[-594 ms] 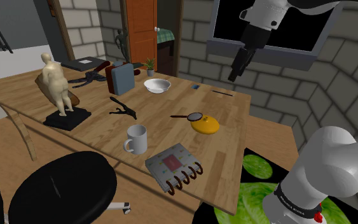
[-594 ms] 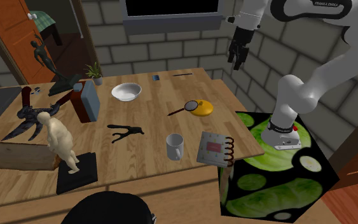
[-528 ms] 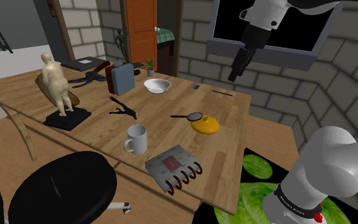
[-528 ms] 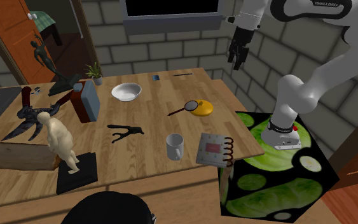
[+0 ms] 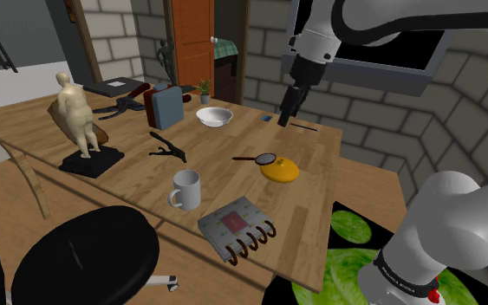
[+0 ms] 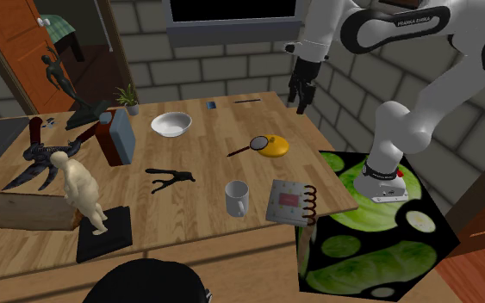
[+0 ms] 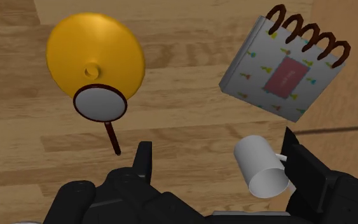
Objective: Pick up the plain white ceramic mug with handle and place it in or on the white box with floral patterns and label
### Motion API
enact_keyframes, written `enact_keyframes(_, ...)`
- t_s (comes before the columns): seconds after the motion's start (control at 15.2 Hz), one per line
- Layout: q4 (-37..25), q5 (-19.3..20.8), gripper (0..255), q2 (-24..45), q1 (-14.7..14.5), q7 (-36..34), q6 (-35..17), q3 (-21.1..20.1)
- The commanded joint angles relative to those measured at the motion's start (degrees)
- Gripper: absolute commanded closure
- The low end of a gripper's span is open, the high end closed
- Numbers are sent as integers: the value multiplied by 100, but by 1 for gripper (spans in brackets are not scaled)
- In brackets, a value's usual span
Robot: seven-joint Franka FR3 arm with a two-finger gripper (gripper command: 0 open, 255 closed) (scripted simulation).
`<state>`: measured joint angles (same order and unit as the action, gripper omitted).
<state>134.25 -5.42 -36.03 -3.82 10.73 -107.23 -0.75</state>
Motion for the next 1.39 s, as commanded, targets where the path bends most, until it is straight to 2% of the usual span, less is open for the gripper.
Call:
enact_keyframes(0.0,-35,-36,0,355,-78,54,-328,-69)
enact_keyframes(0.66,-594,-88,0,2233,-413,241,-1655,-448)
enact_keyframes(1.32,-1775,201,0,4241,-714,268,-2476,-790)
